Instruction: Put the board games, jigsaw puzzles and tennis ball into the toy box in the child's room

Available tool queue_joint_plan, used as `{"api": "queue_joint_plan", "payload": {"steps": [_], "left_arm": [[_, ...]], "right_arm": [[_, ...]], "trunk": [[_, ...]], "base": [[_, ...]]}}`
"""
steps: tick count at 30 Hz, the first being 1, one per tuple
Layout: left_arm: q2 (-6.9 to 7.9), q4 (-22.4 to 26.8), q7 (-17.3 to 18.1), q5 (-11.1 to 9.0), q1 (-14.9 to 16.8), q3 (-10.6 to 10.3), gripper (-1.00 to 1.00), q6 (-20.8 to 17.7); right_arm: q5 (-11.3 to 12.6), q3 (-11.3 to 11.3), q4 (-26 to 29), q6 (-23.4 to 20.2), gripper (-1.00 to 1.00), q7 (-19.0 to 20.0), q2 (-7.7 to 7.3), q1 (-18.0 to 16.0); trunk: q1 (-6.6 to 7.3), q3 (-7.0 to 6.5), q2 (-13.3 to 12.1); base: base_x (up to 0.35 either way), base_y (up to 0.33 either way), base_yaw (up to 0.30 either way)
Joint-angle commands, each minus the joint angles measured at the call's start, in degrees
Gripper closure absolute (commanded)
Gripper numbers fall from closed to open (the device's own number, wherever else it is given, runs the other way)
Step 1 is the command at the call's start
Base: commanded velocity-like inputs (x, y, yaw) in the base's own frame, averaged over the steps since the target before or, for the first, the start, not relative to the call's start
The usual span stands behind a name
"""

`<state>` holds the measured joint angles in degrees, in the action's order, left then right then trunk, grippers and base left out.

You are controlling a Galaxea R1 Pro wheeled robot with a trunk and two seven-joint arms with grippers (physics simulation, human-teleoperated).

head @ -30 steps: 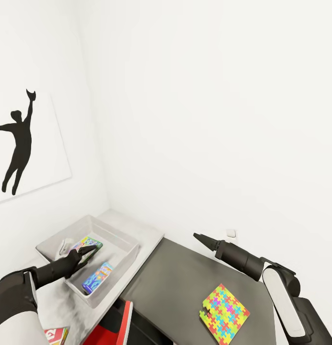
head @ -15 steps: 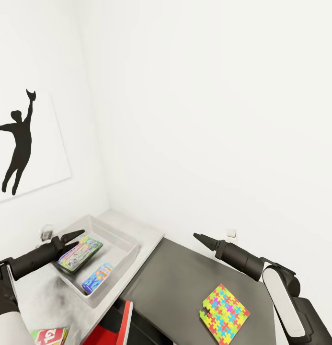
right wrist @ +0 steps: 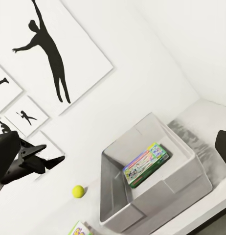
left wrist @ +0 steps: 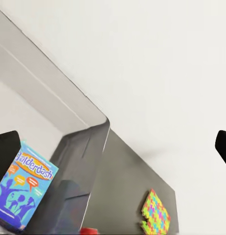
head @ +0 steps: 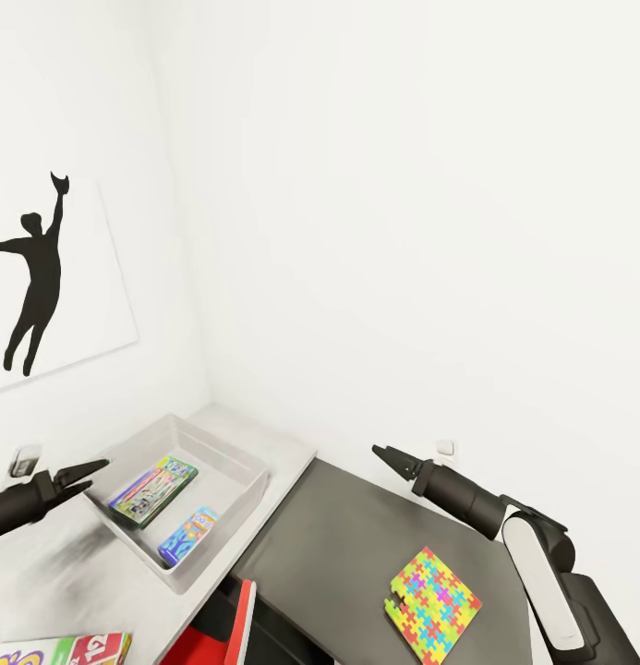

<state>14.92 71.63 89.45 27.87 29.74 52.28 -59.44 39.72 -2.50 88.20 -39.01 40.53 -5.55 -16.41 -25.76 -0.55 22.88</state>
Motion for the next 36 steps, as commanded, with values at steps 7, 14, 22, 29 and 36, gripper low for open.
{"api": "queue_joint_plan", "payload": {"steps": [7, 14, 22, 29, 36], "left_arm": [[1.57, -2.4, 0.5, 0.6, -1.5, 0.2, -1.00, -0.4], [1.74, -3.0, 0.5, 0.5, -1.8, 0.1, -1.00, -0.1], [1.75, -3.0, 0.5, 0.4, -1.9, 0.1, -1.00, 0.0], [1.70, -3.0, 0.5, -0.4, -1.9, -0.1, -1.00, 0.8], [1.76, -3.0, 0.5, -0.5, -1.9, 0.1, -1.00, 1.3]], "right_arm": [[0.3, -0.2, 0.0, -0.3, -1.00, 0.0, -0.02, 0.0], [0.3, -0.3, 0.0, -0.2, -1.00, 0.0, -0.07, 0.0], [0.3, -0.2, 0.0, -0.2, -1.00, 0.0, 0.01, 0.0], [0.3, -0.2, 0.0, -0.2, -1.00, 0.2, -0.02, 0.0], [0.3, -0.2, 0.0, -0.1, -1.00, 0.8, -0.07, 0.0]], "trunk": [[-0.03, 0.02, 0.0], [-0.03, 0.02, 0.0], [-0.03, 0.02, 0.0], [-0.03, -0.08, 0.0], [-0.03, -0.65, 0.0]], "base": [[0.000, 0.000, 0.000], [0.000, 0.000, 0.000], [0.000, 0.000, 0.000], [-0.047, 0.000, 0.000], [-0.213, 0.000, 0.000]]}}
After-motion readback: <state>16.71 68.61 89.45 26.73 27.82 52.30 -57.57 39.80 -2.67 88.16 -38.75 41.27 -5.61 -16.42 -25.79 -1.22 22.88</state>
